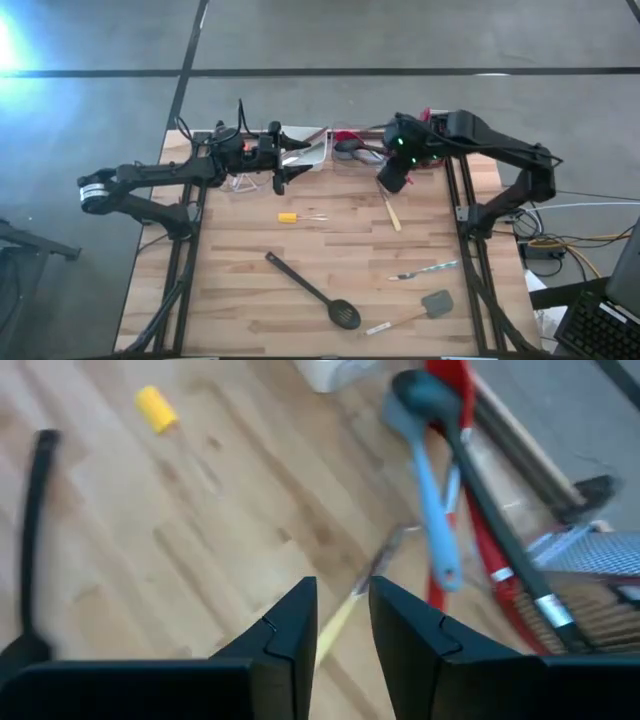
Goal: Pick & Place Kitchen Items
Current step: Put the light yellow knife into the white bin
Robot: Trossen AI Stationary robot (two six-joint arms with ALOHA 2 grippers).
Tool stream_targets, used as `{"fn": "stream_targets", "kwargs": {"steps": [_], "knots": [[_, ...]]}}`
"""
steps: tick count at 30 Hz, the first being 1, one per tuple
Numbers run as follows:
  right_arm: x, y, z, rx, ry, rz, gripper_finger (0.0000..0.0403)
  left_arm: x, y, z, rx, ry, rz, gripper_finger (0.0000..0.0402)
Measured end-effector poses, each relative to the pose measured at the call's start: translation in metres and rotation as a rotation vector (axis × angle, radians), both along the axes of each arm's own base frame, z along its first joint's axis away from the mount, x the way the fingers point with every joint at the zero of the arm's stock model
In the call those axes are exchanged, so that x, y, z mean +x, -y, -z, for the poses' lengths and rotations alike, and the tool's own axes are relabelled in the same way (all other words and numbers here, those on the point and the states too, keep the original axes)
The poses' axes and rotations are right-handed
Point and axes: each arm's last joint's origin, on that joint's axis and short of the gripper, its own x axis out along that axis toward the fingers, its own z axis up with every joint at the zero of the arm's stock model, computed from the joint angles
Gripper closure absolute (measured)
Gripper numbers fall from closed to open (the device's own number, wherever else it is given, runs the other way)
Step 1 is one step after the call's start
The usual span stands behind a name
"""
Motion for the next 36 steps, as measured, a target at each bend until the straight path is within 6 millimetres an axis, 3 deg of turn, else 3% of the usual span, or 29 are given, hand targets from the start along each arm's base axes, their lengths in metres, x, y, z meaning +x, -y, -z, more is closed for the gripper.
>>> {"fn": "stream_targets", "kwargs": {"steps": [7, 16, 24, 29, 36], "knots": [[0.001, -0.056, 0.009, -0.014, 0.001, -0.104, 0.0327, 0.0, 0.0, 0.0, -0.001, 0.0, 0.0, 0.0116], [-0.002, -0.136, 0.04, -0.015, -0.018, -0.227, 0.0347, 0.0, 0.0, 0.0, -0.002, -0.002, 0.0, 0.0116], [-0.014, -0.192, 0.064, 0.032, 0.042, -0.366, 0.0361, 0.001, 0.0, 0.01, -0.042, -0.1, 0.001, 0.0116], [-0.022, -0.209, 0.076, 0.027, 0.032, -0.422, 0.0365, 0.001, 0.003, 0.019, -0.06, -0.193, 0.03, 0.0116], [-0.029, -0.209, 0.103, 0.012, -0.022, -0.29, 0.0365, 0.006, 0.023, 0.033, 0.037, -0.336, 0.062, 0.0116]]}}
